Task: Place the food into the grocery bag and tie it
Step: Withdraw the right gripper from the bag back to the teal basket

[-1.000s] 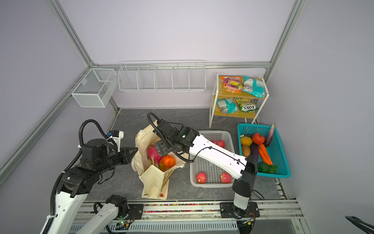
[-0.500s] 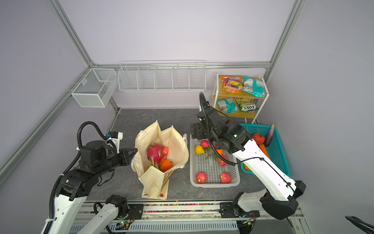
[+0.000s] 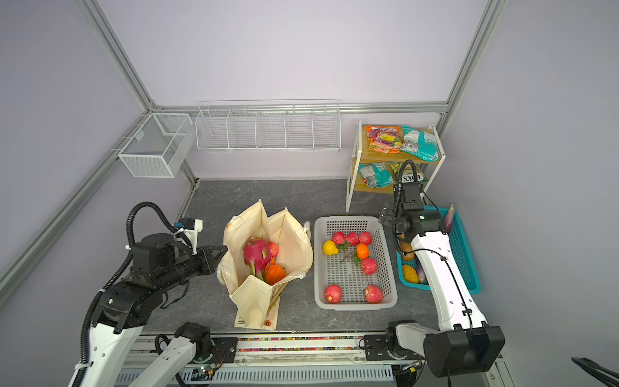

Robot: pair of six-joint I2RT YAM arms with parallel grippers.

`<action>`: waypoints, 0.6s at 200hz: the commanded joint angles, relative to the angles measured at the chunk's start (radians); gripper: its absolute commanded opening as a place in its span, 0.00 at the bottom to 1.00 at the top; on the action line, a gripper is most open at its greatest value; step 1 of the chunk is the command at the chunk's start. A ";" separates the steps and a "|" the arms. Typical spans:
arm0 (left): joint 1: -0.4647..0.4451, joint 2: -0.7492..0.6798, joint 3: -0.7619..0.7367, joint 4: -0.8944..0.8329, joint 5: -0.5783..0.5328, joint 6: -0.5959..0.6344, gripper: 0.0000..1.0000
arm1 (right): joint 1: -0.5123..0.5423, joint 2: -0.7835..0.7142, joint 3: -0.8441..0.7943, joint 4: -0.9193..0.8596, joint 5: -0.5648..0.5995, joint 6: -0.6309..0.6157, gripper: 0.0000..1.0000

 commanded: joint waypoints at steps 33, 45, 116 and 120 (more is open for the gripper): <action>-0.001 -0.004 0.023 -0.015 0.020 0.004 0.00 | -0.182 0.126 -0.059 0.237 0.033 0.058 0.94; -0.001 -0.004 0.025 -0.018 0.022 0.006 0.00 | -0.203 0.175 -0.043 0.264 0.032 0.064 0.94; -0.001 0.004 0.043 -0.052 0.008 0.014 0.00 | -0.329 0.413 -0.004 0.367 0.032 0.088 0.92; -0.001 0.006 0.046 -0.054 0.005 0.016 0.00 | -0.335 0.426 -0.002 0.370 0.029 0.091 0.92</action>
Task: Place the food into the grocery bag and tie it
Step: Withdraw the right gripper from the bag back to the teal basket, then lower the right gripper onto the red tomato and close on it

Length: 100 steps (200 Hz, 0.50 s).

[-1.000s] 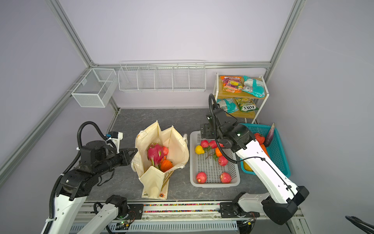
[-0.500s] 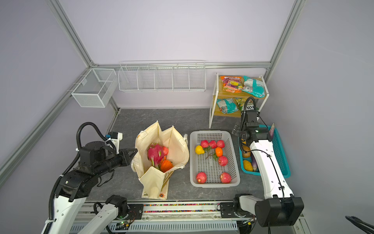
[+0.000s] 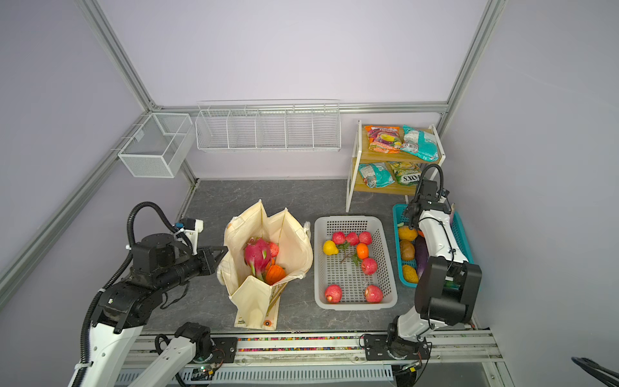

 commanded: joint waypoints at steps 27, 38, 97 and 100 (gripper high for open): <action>-0.001 0.012 0.057 -0.056 -0.008 0.019 0.00 | -0.064 0.112 0.041 0.086 -0.028 0.037 0.91; -0.001 0.013 0.060 -0.057 -0.011 0.022 0.00 | -0.069 0.126 0.048 0.093 -0.033 0.039 0.90; -0.001 0.021 0.049 -0.042 -0.012 0.017 0.00 | -0.098 0.191 0.066 0.101 -0.052 0.065 0.89; -0.001 0.020 0.049 -0.042 -0.012 0.017 0.00 | -0.099 0.194 0.067 0.102 -0.054 0.065 0.89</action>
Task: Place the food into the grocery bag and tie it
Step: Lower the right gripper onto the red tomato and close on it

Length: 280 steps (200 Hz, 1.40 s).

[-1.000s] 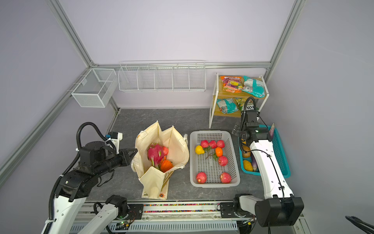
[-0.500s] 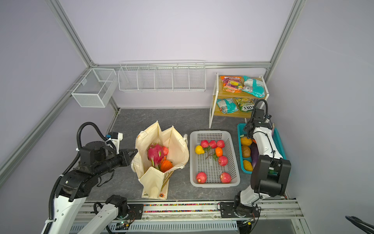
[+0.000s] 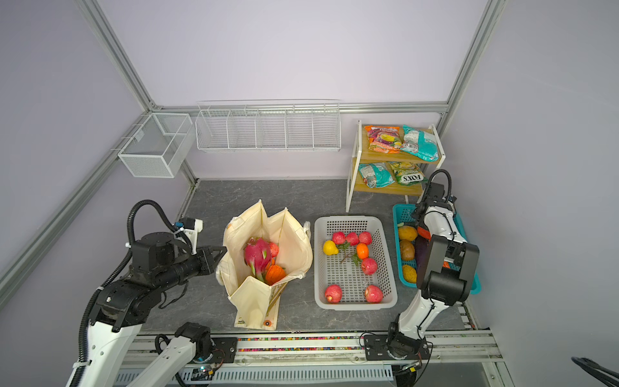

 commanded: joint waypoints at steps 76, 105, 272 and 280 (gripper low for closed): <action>-0.001 0.010 0.026 0.000 0.000 0.011 0.00 | -0.015 0.107 0.059 0.010 -0.058 0.044 0.89; 0.000 0.011 0.027 0.000 -0.002 0.012 0.00 | -0.016 0.124 0.064 0.008 -0.064 0.046 0.90; -0.001 0.015 0.034 -0.001 -0.003 0.017 0.00 | -0.025 0.114 0.053 -0.020 -0.144 0.108 0.89; -0.001 0.015 0.034 0.001 -0.003 0.017 0.00 | -0.026 0.110 0.049 -0.018 -0.149 0.109 0.84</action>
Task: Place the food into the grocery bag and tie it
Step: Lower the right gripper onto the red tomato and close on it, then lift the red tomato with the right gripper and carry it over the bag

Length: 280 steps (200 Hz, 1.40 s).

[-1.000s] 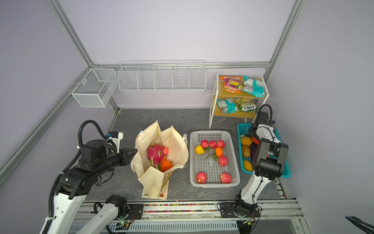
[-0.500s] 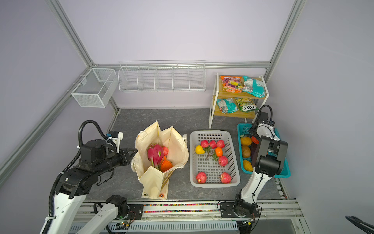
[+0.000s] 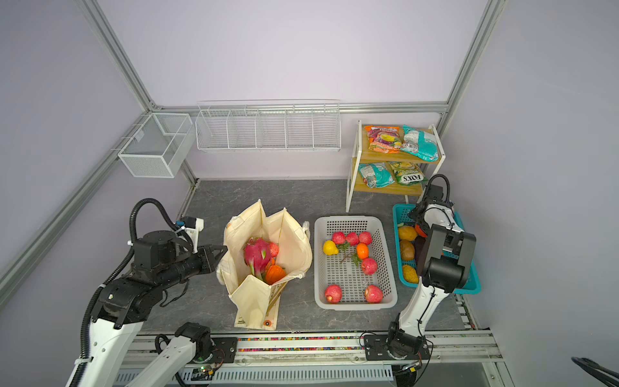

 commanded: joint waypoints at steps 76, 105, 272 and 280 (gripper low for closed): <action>0.000 -0.006 0.031 -0.007 0.001 0.015 0.00 | -0.010 -0.112 -0.044 -0.026 -0.055 0.017 0.70; -0.001 -0.008 0.029 -0.004 0.002 0.015 0.00 | -0.008 -0.205 -0.078 -0.048 -0.079 0.020 0.70; -0.001 -0.012 0.004 0.034 0.005 0.006 0.00 | 0.526 -0.841 -0.055 -0.359 -0.032 -0.083 0.68; -0.001 -0.012 0.006 0.033 0.002 0.007 0.00 | 0.598 -0.844 -0.039 -0.365 -0.014 -0.088 0.68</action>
